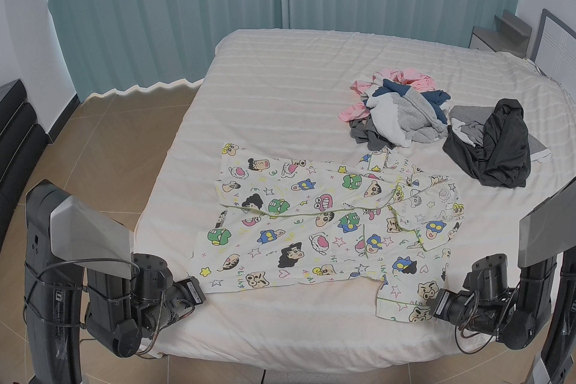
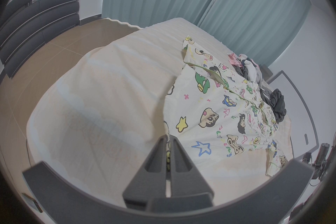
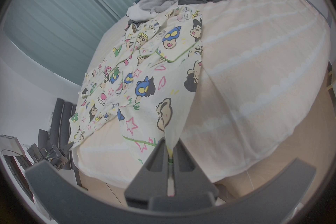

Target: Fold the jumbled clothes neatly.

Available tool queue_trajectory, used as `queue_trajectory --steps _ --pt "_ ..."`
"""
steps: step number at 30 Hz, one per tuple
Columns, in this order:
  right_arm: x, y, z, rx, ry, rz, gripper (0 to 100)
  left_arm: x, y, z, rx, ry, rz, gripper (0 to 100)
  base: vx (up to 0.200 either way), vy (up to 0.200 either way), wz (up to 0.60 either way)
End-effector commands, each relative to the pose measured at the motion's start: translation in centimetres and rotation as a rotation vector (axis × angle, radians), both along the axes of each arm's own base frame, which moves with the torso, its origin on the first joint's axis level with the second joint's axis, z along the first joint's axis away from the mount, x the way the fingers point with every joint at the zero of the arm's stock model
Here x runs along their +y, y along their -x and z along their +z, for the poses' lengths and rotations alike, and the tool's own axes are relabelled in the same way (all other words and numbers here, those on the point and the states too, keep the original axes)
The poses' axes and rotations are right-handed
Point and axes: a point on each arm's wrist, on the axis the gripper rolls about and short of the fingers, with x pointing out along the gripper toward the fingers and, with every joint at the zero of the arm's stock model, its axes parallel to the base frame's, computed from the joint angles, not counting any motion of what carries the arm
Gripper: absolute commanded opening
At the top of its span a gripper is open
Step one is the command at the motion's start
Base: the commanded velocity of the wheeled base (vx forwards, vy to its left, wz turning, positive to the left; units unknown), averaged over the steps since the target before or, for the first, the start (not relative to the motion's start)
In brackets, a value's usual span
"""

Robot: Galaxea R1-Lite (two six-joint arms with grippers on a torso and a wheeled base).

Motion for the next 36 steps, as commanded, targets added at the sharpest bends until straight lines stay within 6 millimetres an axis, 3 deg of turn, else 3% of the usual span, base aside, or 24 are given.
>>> queue_trajectory --steps 1,19,30,36 --pt "-0.3 1.1 1.7 -0.001 0.002 0.013 0 0.3 0.6 0.5 -0.003 -0.001 -0.001 0 0.000 0.000 0.00" --pt "-1.3 4.3 3.0 0.192 0.050 0.057 0 1.2 5.5 0.7 0.176 -0.014 -0.158 0 0.000 0.000 0.00" --pt "-1.7 5.8 3.4 0.277 0.047 0.083 0 1.3 6.6 0.6 0.264 -0.033 -0.175 0 0.000 0.000 0.00" --pt "-1.8 6.1 3.3 0.301 0.057 0.080 0 1.5 7.8 1.7 0.354 -0.005 -0.232 0 0.000 0.000 0.00"
